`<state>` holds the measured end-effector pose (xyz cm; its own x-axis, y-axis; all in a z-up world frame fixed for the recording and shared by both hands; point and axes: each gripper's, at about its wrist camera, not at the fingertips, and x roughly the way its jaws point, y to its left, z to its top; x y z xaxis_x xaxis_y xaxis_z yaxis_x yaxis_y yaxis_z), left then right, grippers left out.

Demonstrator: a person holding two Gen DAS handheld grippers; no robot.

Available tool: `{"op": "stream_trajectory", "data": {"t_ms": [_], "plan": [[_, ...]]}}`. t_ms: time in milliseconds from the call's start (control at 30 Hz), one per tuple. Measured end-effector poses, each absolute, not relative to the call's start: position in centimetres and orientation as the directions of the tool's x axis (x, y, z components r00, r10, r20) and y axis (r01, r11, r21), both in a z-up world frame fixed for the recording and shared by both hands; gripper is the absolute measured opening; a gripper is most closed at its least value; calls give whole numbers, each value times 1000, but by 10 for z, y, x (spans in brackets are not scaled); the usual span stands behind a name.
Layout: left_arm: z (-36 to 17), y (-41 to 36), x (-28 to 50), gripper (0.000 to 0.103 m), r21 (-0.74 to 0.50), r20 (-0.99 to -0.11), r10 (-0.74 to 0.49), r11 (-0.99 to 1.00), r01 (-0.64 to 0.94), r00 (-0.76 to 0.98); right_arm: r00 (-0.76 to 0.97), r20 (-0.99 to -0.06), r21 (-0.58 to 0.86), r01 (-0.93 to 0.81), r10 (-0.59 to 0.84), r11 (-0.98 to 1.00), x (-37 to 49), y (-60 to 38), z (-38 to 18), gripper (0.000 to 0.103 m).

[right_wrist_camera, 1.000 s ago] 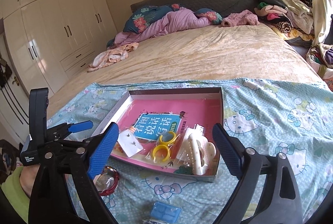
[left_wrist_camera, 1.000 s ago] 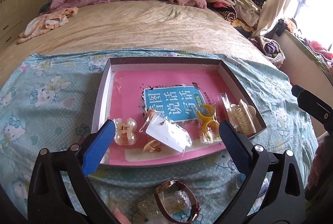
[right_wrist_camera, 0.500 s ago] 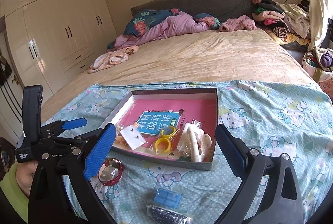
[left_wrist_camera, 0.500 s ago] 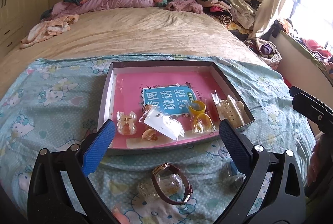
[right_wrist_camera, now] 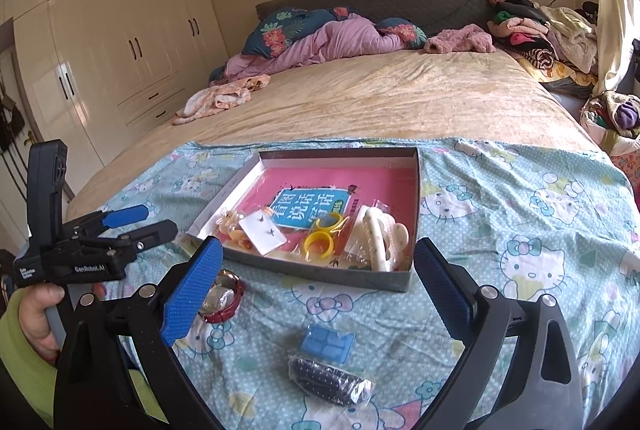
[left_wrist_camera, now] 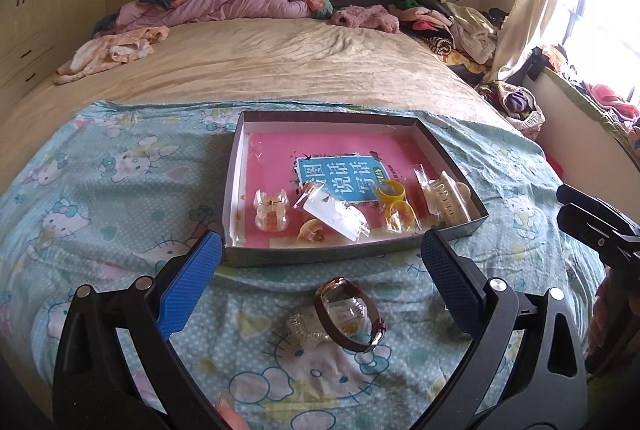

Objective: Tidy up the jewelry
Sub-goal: 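Move both tools back from the tray toward the watch and bead bag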

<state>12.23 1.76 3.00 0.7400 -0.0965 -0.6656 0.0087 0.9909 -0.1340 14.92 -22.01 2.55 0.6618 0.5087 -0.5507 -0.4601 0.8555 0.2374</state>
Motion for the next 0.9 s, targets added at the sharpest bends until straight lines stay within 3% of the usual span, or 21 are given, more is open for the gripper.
{"op": "stream_trajectory", "data": {"t_ms": [900], "plan": [[-5,8,93,93,-82,-721,-80,996,29,688,548,-672,265,-450,498,853,116,-215,-26,95]]}}
